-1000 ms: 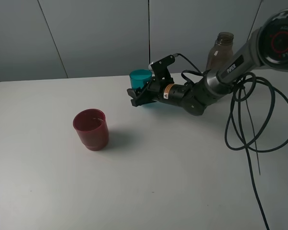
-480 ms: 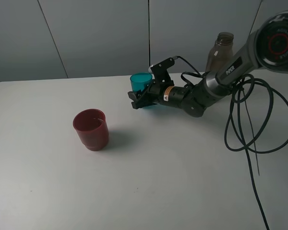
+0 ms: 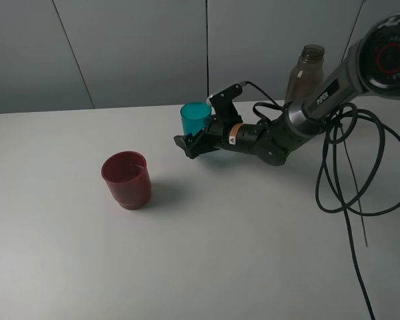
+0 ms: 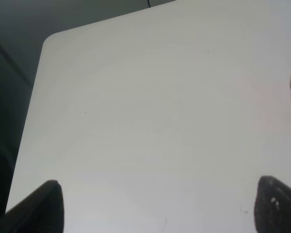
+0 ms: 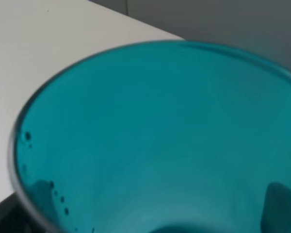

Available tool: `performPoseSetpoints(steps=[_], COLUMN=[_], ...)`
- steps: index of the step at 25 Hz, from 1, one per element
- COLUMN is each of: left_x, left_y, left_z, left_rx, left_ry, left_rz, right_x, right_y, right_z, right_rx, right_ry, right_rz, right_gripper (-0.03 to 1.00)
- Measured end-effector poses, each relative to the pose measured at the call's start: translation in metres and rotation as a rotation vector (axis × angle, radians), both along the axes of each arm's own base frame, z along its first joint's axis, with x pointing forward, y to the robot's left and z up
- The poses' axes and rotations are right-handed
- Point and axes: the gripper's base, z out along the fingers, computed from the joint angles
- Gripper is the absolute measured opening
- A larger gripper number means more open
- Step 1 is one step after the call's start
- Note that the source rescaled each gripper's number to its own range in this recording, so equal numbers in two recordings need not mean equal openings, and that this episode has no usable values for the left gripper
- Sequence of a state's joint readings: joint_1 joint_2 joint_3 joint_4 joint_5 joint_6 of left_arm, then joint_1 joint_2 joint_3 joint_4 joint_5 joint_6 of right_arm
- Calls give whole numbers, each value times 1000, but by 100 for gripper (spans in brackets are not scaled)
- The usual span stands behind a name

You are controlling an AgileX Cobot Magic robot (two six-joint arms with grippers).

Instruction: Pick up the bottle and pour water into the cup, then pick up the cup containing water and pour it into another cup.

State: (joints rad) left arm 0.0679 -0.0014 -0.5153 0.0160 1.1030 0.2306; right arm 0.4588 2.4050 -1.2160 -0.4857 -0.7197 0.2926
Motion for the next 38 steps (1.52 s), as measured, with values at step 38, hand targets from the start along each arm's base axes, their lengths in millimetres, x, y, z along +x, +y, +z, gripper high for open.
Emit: performPoseSetpoints(steps=[38], left_x=[0], left_y=[0], left_z=[0], left_rx=[0], left_ry=[0], left_rz=[0], right_x=[-262], right_y=[-177], right_z=[285], right_rx=[-289], right_ry=[112], right_rz=[-427], right_gripper=[100])
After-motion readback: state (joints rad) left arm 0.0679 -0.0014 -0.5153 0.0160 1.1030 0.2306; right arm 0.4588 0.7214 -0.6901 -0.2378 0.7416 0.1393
